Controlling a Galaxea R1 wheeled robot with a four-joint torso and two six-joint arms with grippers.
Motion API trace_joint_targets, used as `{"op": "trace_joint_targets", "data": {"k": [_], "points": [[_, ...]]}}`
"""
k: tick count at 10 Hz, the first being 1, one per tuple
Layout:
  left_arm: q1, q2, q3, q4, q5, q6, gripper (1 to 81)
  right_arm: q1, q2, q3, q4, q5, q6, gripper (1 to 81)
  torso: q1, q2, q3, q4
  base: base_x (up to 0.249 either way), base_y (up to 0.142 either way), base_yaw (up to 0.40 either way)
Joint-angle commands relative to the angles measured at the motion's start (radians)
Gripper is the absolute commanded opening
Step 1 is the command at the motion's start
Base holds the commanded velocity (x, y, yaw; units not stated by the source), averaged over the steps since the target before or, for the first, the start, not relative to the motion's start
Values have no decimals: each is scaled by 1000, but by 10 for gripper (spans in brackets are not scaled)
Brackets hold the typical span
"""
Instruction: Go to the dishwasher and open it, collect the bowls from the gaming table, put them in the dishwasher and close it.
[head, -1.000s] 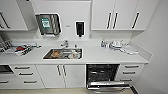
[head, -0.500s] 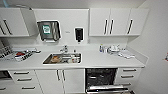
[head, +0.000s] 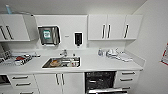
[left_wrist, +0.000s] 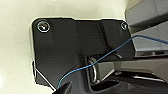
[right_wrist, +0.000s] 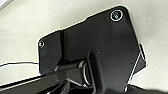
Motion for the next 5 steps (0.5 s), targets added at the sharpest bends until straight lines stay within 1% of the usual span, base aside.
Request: {"op": "trace_joint_targets", "data": {"k": [1,2,3,4,5], "points": [[-41,80,-130,-3,60,-3,811,25,100,-190,-24,-57,-1,811,0,0,0,0,0,0,0],[-41,106,-172,-2,60,-3,811,14,141,-256,-18,-59,-1,811,0,0,0,0,0,0,0],[-41,123,-197,-2,60,-3,811,-4,167,-296,-20,-57,-1,811,0,0,0,0,0,0,0],[-41,132,-208,-3,60,-3,811,-15,190,-319,-33,-57,-4,811,0,0,0,0,0,0,0],[-41,141,-215,-3,60,-3,811,-21,213,-345,-66,-56,-11,811,0,0,0,0,0,0,0]]}}
